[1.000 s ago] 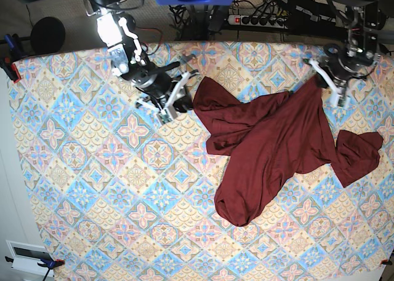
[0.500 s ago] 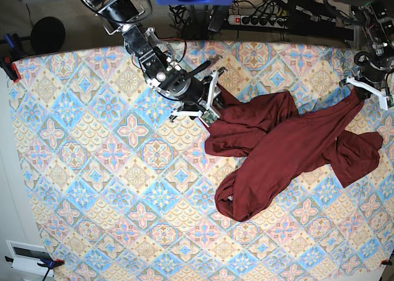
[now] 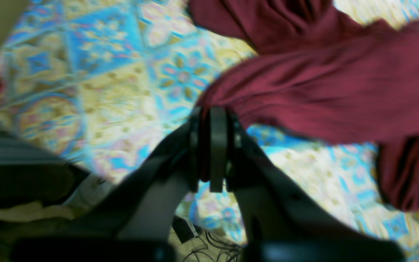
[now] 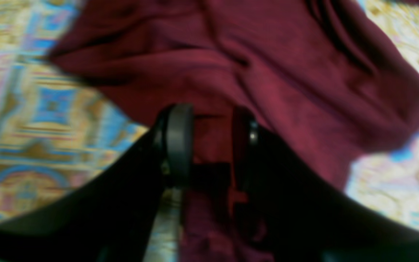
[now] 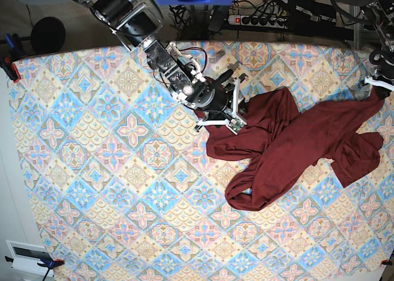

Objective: Layout the t-shirt on the table in an organized manner, then fold the t-shirt properly
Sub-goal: 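Grasp the shirt edge with the right gripper near the left gripper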

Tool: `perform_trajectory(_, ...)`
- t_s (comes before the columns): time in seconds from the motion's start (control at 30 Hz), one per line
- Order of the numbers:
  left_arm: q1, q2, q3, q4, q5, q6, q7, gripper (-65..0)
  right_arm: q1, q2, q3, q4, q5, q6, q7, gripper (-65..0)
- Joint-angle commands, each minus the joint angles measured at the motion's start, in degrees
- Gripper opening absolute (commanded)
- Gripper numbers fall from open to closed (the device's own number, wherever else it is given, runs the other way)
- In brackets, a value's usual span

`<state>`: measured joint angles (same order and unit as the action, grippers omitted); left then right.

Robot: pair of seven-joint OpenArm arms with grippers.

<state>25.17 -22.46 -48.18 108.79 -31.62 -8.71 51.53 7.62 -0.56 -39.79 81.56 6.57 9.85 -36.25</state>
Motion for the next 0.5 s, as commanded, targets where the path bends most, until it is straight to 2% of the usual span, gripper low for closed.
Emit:
perform_trajectory(0.0, -0.07, -0.97, -0.56, 0.79, -0.34, 0.23, -1.02, -64.8, 1.22, -0.37, 0.54, 0.68, 0.25, -0.57, 1.22, -47.2)
perform_trajectory(0.13, 1.07, -0.97, -0.3, 0.79, -0.78, 0.23, -1.02, -64.8, 1.39, -0.37, 0.8, -1.87, 0.25, -7.08, 1.13, -43.0)
perform_trajectory(0.2, 1.86, -0.97, -0.21, 0.79, -0.87, 0.23, -1.02, -64.8, 2.01, -0.19, 0.89, -2.04, 0.25, -9.28, 1.22, -41.4)
perform_trajectory(0.37, 5.73, -2.38, 2.51, 1.05, -0.87, -0.3, -1.02, -64.8, 4.03, -0.1, 0.98, -1.95, 0.25, -9.89, 1.3, -40.7)
perform_trajectory(0.47, 8.9, -5.1, 4.89, 0.88, -0.87, -5.58, -1.02, -64.8, 4.65, -0.19, 2.91, -1.95, 0.25, -9.89, 1.3, -40.5)
